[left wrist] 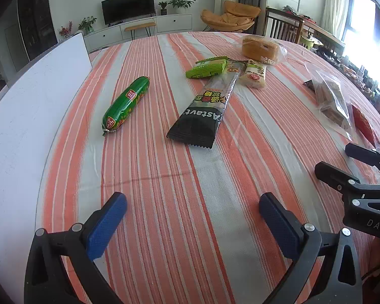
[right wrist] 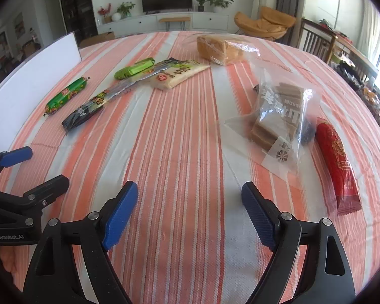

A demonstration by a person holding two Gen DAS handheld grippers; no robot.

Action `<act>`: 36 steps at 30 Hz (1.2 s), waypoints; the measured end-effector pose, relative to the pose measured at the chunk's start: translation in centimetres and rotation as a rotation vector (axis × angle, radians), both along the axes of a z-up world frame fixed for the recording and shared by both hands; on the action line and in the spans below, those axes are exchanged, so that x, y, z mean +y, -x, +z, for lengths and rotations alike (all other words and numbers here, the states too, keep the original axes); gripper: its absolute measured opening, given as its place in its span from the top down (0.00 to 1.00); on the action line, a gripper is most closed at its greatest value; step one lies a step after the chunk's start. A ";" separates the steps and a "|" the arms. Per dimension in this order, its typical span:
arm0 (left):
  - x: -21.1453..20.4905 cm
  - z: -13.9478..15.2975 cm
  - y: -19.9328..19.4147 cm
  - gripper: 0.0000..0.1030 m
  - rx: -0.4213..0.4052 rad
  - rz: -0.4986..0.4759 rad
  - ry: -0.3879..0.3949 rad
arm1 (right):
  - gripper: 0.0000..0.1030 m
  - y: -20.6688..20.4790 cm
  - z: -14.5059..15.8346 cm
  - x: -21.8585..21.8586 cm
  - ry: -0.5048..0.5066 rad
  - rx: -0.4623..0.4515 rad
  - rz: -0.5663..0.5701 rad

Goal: Organize snacks

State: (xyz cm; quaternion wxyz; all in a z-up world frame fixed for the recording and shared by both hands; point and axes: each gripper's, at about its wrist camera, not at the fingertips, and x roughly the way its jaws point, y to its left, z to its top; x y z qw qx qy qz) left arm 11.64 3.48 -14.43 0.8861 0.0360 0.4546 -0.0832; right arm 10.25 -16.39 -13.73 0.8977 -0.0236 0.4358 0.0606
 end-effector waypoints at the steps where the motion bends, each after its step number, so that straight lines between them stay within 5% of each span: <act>1: 0.0 0.0 0.0 0.00 0.000 0.000 0.000 | 0.16 0.0 0.0 0.0 0.000 0.000 0.000; 36: 0.0 0.0 0.0 0.00 -0.001 -0.001 0.000 | 0.14 0.1 0.0 0.0 0.002 0.005 0.003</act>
